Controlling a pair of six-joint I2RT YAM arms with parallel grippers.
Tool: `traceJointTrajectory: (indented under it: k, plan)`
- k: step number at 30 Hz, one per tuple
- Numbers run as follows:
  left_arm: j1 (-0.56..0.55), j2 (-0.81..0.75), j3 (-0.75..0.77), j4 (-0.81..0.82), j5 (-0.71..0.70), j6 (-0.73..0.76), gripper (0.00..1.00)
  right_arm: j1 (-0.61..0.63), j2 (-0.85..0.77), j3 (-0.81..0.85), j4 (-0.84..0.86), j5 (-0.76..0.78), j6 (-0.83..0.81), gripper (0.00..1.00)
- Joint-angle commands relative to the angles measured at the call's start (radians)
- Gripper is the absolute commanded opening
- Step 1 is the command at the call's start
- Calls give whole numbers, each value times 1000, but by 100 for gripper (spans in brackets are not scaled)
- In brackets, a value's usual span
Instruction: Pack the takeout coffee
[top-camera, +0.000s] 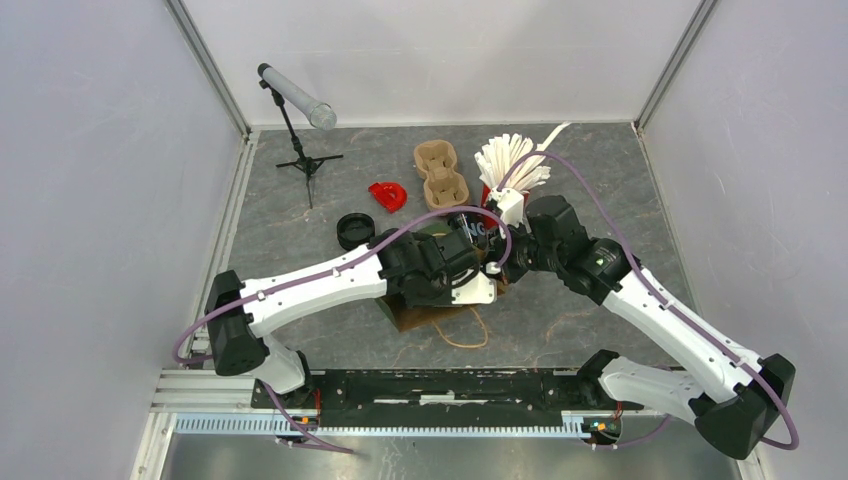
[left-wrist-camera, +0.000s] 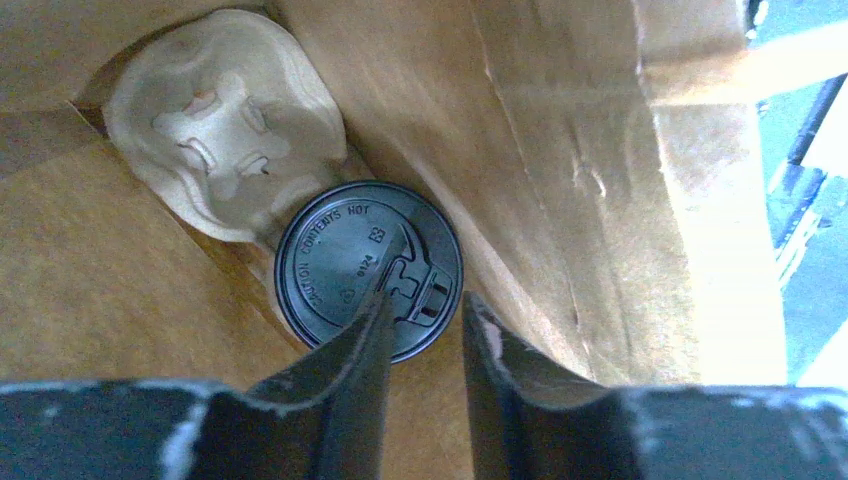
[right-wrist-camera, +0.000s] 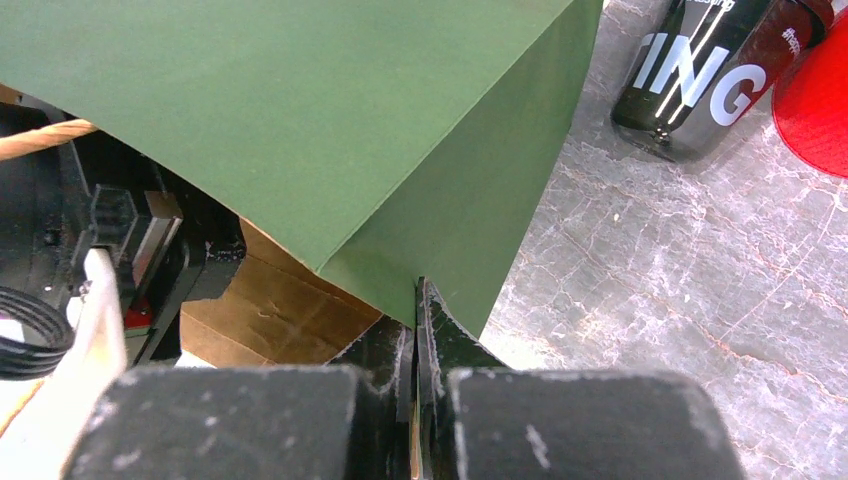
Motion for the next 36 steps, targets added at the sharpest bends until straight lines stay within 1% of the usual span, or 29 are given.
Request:
traceJointTrajectory:
  k: [1,3,5,8,13,19,26,36]
  plan:
    - [0,10,-47,43,-84,-21,32,2,3,38,12,-15,-13,0]
    - [0,17,-59,36,-88,-20,22,0,3,40,11,-14,-17,0]
    - [2,10,-67,24,-91,-34,17,1,3,42,5,-7,-22,0]
    - [3,-5,-83,-1,-125,-49,14,-2,-2,38,5,-6,-23,0]
    - [4,-29,-113,-41,-139,-72,11,-10,-4,32,10,-8,-28,0]
    - [12,-40,-164,-56,-181,-72,9,-15,-8,27,10,-16,-28,0]
    - [25,-52,-157,-54,-186,-78,10,-16,-13,23,13,-18,-27,0]
    - [25,-11,-32,-30,-127,-80,14,-16,-13,21,22,-23,-26,0]
